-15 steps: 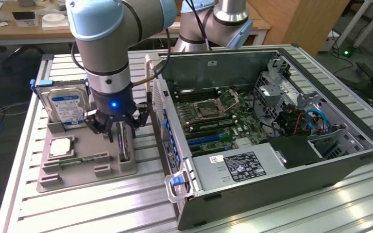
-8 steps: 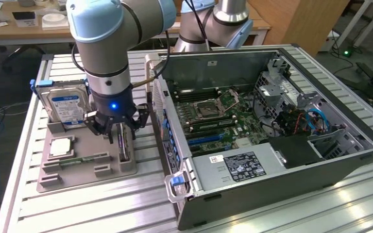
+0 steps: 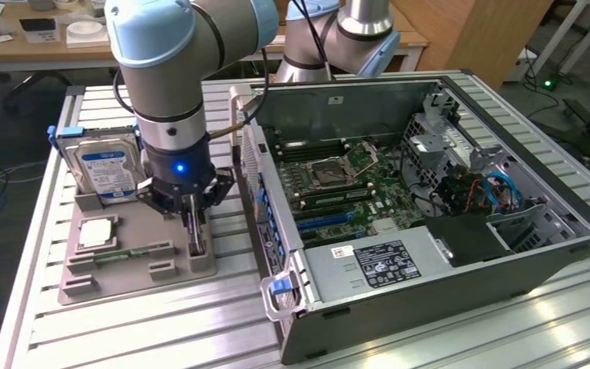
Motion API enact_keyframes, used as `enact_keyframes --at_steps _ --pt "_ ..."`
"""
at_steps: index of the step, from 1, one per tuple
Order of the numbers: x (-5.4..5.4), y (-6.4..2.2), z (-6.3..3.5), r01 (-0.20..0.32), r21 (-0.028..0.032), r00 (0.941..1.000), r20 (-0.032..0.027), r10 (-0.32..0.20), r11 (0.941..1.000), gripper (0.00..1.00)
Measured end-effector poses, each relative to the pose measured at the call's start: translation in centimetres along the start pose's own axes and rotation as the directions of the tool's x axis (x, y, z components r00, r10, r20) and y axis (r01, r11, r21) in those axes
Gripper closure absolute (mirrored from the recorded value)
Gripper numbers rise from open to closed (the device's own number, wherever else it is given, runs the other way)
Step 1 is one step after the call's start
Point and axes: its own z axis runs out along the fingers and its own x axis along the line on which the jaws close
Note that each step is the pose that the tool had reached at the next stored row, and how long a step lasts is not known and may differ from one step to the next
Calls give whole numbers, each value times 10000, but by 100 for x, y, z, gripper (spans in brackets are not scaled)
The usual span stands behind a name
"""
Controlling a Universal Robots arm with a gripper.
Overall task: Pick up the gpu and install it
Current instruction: 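Pick up the gpu and move the gpu toward the slot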
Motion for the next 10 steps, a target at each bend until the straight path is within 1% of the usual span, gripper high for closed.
enact_keyframes --at_steps 1,2,3,10 --pt "0 0 0 -1 2 10000 1 1 10000 66" --pt "0 0 0 0 1 10000 1 0 10000 66" --pt "0 0 0 0 1 10000 0 0 10000 72" --pt "0 0 0 1 6 10000 0 -1 10000 72"
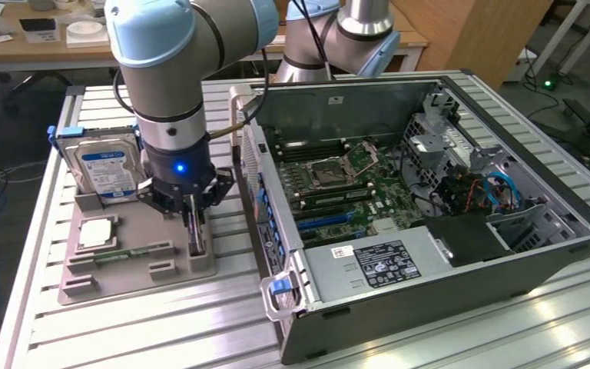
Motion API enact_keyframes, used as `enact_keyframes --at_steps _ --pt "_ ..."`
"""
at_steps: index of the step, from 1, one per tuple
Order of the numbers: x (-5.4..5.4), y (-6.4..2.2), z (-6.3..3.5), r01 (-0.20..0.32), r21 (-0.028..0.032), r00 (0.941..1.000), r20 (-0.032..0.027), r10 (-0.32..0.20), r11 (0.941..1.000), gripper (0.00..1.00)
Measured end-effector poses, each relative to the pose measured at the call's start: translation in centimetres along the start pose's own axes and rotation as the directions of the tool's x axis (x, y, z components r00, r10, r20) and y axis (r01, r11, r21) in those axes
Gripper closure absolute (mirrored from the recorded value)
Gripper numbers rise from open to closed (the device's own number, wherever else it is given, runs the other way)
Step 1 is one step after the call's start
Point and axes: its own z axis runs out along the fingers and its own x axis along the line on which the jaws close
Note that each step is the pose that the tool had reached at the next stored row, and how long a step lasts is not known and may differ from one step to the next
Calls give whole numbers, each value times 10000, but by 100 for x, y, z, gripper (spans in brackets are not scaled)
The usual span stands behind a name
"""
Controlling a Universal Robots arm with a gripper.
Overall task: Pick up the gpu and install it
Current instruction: 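Pick up the gpu and move the gpu toward the slot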
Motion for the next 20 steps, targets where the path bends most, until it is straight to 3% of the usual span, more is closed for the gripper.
enact_keyframes --at_steps 15,20 --pt "0 0 0 0 19 10000 1 0 10000 72" --pt "0 0 -20 -2 -3 10000 1 2 10000 72"
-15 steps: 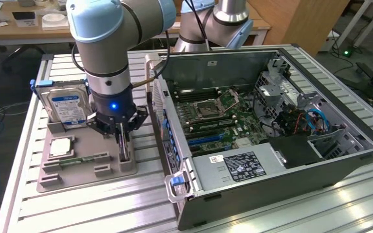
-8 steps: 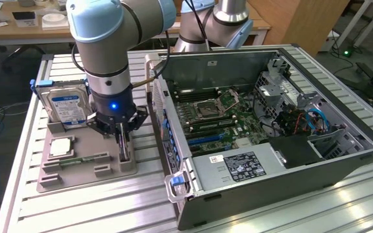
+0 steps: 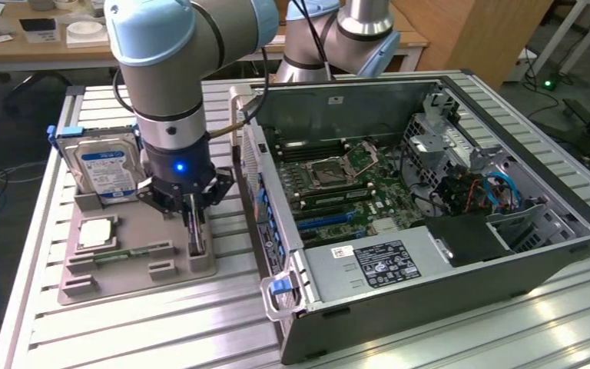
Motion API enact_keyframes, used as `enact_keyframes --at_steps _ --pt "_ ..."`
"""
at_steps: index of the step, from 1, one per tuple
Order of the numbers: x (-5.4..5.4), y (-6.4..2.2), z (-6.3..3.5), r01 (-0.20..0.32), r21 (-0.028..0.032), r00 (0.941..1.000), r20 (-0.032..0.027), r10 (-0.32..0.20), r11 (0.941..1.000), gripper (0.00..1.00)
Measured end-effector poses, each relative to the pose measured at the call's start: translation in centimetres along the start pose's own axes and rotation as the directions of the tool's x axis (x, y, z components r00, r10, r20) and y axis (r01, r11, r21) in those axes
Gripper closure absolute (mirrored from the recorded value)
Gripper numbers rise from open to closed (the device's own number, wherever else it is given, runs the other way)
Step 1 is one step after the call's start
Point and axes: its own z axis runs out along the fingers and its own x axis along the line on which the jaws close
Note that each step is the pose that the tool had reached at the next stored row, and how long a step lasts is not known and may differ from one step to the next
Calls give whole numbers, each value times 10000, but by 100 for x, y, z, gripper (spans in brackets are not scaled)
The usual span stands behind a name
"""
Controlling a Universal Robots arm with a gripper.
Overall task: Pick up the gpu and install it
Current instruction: 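Pick up the gpu and move the gpu toward the slot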
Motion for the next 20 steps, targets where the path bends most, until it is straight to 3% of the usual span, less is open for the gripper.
enact_keyframes --at_steps 18,20 --pt "-8 4 -301 1 -10 10000 -1 -1 10000 72" --pt "-12 6 -466 1 -10 10000 0 -1 10000 72"
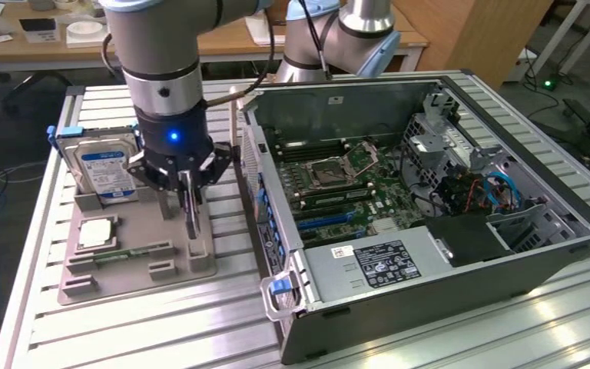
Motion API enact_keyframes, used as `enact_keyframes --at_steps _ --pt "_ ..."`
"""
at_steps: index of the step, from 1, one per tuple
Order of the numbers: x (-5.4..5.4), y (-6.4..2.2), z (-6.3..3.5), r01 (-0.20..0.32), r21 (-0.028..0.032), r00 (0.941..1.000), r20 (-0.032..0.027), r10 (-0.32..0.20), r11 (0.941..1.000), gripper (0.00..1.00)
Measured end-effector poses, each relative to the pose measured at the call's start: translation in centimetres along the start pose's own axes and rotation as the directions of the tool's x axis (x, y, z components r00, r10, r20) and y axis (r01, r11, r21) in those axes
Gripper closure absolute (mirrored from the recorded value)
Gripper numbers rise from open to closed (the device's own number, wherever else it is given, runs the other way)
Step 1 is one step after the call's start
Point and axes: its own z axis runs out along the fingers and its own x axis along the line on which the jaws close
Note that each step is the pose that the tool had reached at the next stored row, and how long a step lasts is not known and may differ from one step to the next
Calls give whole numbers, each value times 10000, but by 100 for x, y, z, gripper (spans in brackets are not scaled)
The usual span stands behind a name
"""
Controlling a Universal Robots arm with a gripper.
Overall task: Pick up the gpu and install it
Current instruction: 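Pick up the gpu and move the gpu toward the slot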
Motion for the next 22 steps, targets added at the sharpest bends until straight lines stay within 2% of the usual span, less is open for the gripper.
enact_keyframes --at_steps 15,22 --pt "-8 5 -347 0 0 10000 0 0 10000 72" --pt "-13 8 -563 0 0 10000 -1 0 10000 72"
